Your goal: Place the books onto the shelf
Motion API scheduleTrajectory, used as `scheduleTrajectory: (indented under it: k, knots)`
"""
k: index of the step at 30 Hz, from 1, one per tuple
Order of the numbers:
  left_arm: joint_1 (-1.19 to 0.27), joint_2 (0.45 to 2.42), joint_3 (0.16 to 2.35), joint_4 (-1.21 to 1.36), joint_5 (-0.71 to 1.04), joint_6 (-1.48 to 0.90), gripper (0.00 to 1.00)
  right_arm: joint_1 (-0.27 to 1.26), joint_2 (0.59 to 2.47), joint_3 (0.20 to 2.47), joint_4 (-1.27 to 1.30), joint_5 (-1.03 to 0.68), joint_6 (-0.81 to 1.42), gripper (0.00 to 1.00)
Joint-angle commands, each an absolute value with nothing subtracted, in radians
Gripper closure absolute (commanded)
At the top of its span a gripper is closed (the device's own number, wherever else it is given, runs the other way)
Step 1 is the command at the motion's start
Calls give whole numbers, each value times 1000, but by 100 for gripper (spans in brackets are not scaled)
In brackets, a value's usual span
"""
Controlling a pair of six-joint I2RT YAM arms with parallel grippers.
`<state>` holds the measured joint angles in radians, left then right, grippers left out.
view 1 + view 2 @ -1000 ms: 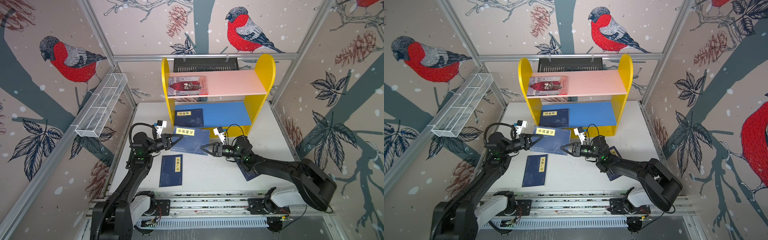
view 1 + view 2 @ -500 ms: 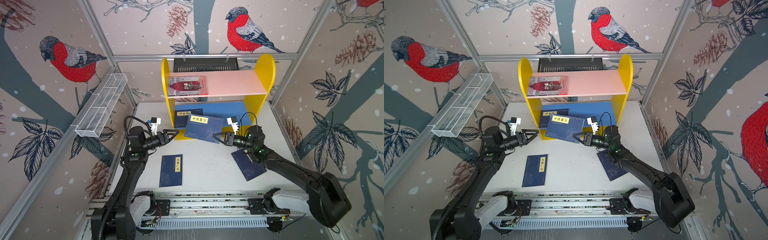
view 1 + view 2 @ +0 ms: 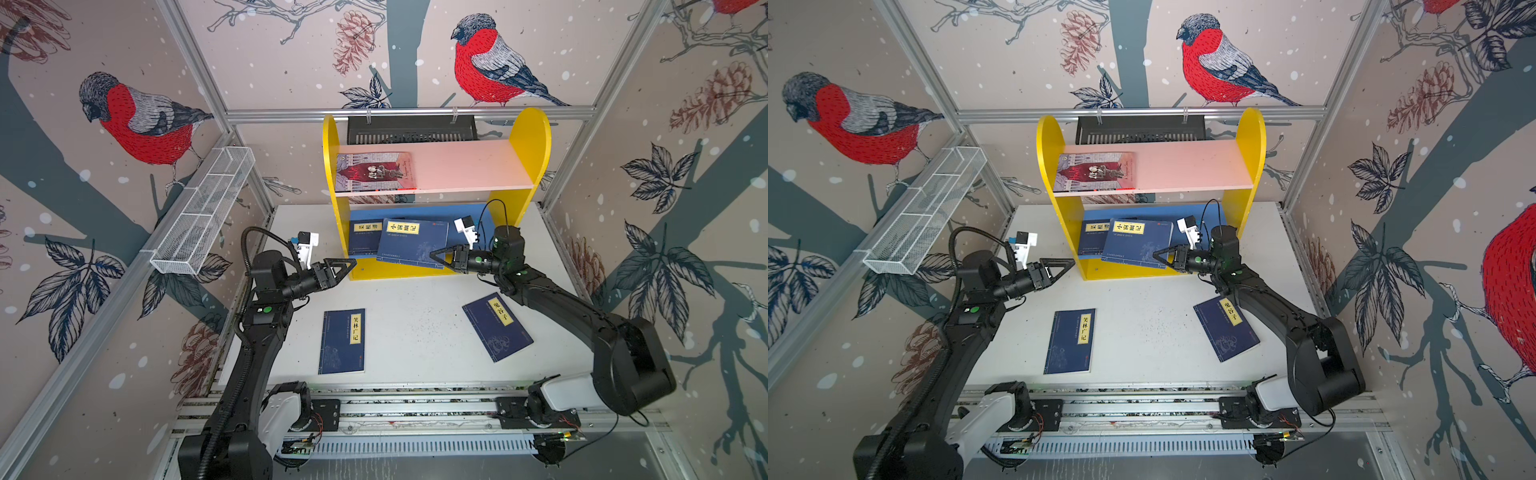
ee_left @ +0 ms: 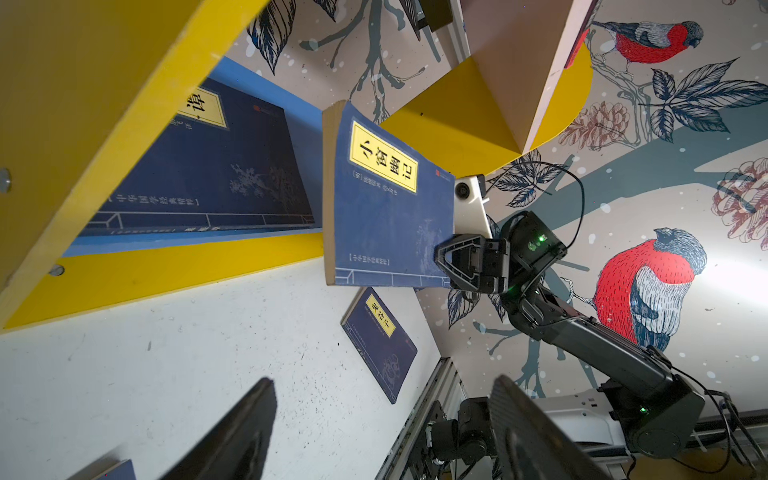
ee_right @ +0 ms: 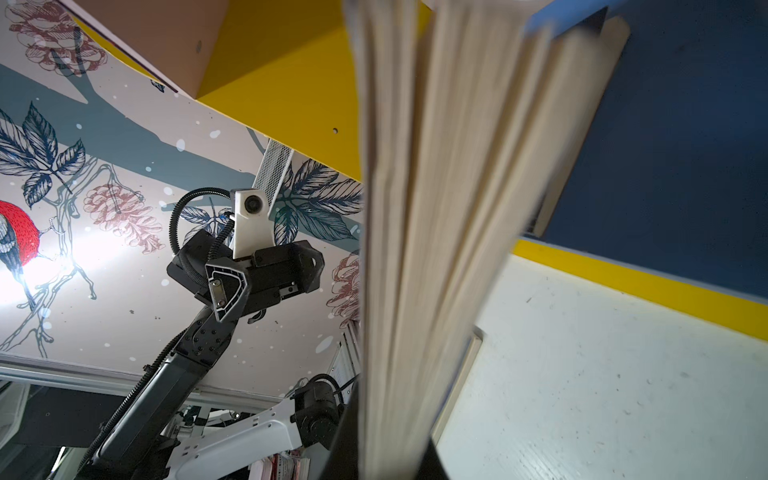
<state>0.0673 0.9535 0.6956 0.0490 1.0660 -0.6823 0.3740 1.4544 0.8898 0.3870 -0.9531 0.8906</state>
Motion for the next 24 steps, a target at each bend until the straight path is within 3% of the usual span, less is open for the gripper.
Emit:
scheduleTrajectory:
  k: [1, 24]
  knots:
    - [69, 945, 686, 87, 1091, -694, 19, 368, 1496, 919, 478, -997, 898, 99]
    - [69, 952, 671, 114, 1091, -732, 19, 364, 1840, 1190, 546, -1117, 969, 98]
